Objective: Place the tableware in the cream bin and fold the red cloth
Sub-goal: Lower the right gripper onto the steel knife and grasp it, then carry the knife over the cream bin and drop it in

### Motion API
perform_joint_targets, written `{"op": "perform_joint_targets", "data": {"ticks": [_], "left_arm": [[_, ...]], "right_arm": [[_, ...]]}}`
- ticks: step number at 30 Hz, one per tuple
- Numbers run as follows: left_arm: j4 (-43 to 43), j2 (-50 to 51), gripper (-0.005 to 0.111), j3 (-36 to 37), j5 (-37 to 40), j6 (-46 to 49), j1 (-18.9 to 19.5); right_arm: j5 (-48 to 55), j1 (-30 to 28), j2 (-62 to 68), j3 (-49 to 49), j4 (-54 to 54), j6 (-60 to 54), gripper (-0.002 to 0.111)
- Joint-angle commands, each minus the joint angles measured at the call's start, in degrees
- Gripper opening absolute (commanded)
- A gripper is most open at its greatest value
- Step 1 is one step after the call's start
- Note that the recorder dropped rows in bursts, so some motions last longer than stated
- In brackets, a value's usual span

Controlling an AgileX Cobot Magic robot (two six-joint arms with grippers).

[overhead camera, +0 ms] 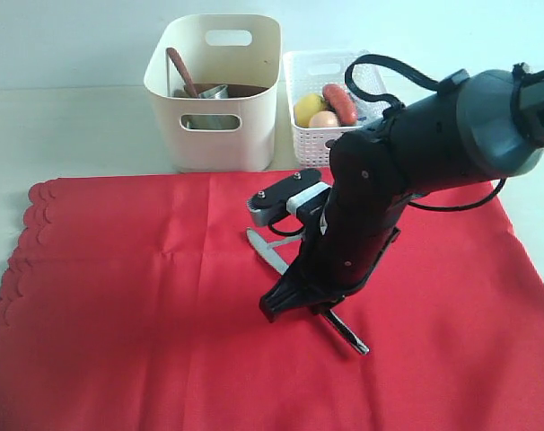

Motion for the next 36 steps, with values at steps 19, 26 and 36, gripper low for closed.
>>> {"op": "perform_joint_targets", "data": {"ticks": [19,26,36], "left_arm": [[0.04,-0.34,0.000,0.01,-0.33,-0.20,-0.24],[0.04,-0.34,0.000,0.01,-0.33,-0.20,-0.24],[0.04,-0.34,0.000,0.01,-0.33,-0.20,-0.24]], "right_arm": [[-4.12,0.15,-8.30,-26.22,-1.29,-2.43,0.000],[-13.10,-2.04,5.45,-42.33,-1.52,-2.27,0.000],[-19.40,-8.04,17.16,-48.18,-1.28,-1.99,0.000]]}}
